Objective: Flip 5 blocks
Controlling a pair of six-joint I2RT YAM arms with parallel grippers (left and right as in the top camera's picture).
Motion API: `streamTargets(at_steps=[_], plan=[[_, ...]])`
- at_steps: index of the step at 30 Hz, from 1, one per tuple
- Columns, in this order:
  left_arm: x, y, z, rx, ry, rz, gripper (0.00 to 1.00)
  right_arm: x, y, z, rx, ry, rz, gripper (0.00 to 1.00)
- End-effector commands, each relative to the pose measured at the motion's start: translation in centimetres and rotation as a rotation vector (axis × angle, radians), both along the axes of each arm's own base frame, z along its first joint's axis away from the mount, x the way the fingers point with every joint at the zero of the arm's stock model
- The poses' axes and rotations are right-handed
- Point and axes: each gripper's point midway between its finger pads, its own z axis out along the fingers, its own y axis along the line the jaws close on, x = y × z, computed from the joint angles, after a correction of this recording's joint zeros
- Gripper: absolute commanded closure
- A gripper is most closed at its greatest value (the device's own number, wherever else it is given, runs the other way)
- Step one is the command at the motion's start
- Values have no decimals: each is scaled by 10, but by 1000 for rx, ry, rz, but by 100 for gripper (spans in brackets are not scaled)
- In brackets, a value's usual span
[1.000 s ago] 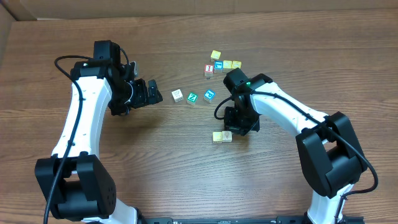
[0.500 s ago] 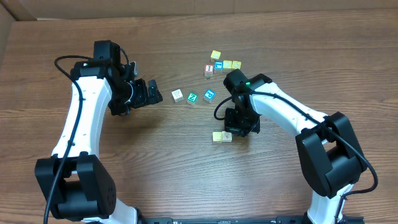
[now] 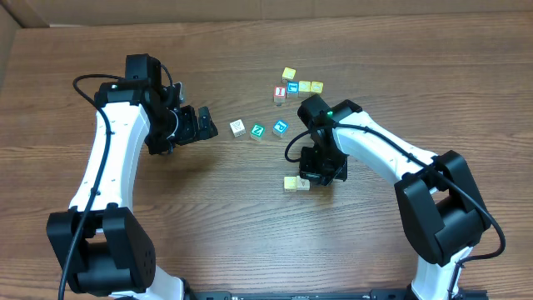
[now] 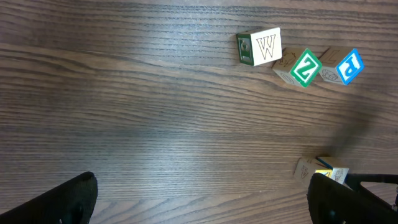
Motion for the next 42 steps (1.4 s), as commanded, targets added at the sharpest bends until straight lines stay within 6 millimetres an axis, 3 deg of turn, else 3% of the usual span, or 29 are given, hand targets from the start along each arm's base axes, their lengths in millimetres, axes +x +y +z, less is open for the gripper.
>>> streamTargets(at_steps=[1, 29, 34, 39, 42], plan=[[5, -4, 2, 6, -11, -13, 0, 3, 6, 12, 26, -26, -1, 96], [5, -4, 2, 6, -11, -14, 0, -4, 14, 12, 34, -21, 25, 96], [5, -3, 2, 6, -11, -12, 0, 6, -1, 12, -2, -39, -4, 96], [5, -5, 2, 6, -11, -18, 0, 34, -10, 28, 29, -93, -32, 95], [5, -5, 2, 6, -11, -17, 0, 59, -9, 51, 62, -162, -33, 82]])
